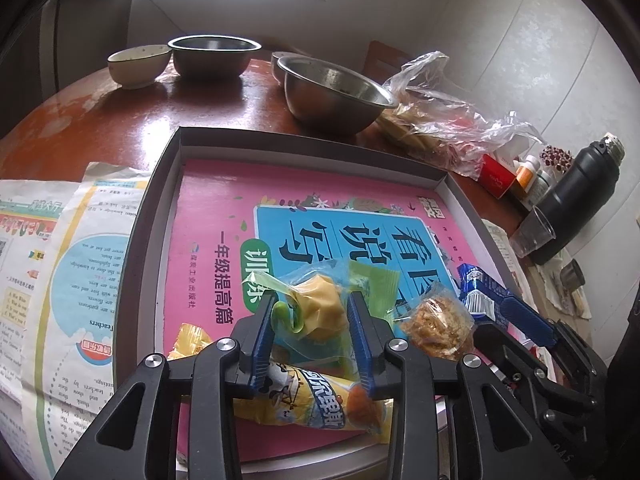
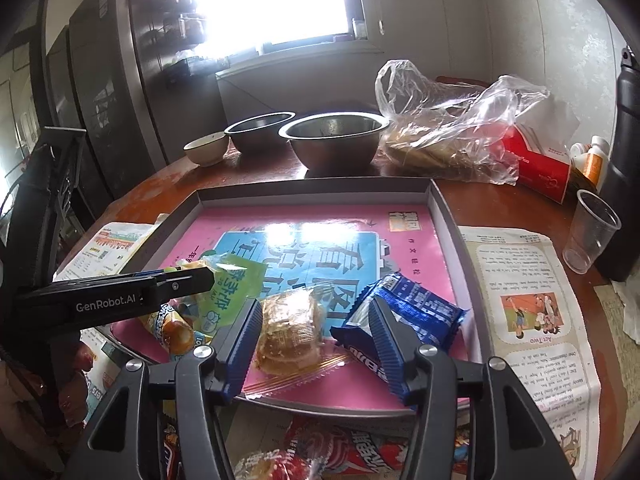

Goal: Organize snacks
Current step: 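Open the left tool to drop the yellow cake bag into the tray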

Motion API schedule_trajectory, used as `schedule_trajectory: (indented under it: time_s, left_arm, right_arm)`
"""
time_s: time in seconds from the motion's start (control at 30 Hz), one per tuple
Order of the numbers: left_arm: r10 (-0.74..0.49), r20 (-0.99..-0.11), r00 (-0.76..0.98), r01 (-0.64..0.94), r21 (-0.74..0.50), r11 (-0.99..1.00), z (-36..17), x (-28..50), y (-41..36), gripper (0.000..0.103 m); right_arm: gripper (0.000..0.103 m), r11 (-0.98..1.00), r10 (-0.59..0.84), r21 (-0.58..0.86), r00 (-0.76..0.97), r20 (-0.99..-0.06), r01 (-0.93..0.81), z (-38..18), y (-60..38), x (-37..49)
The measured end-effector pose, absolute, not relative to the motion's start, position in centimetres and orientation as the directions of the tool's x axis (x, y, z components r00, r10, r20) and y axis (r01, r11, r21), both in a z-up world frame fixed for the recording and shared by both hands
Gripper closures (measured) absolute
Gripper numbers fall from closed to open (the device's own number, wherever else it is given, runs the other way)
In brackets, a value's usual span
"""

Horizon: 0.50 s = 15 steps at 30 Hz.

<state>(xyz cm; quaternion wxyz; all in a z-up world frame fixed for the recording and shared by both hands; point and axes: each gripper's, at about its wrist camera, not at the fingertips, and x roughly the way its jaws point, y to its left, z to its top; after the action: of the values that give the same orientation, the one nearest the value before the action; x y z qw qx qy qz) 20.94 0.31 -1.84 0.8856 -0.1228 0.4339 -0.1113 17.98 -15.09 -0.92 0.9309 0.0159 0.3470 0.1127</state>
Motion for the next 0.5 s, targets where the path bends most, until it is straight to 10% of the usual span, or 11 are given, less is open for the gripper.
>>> schedule_trajectory:
  time_s: [0.5]
  left_arm:
    - [-0.294,-0.744,0.600,0.092,-0.301,0.949,-1.43,20.38,0.19,0.054]
  right_arm:
    - [0.048,0.979,0.199,0.101,0.737,-0.646,-0.175,-0.87,-16.11,17.11]
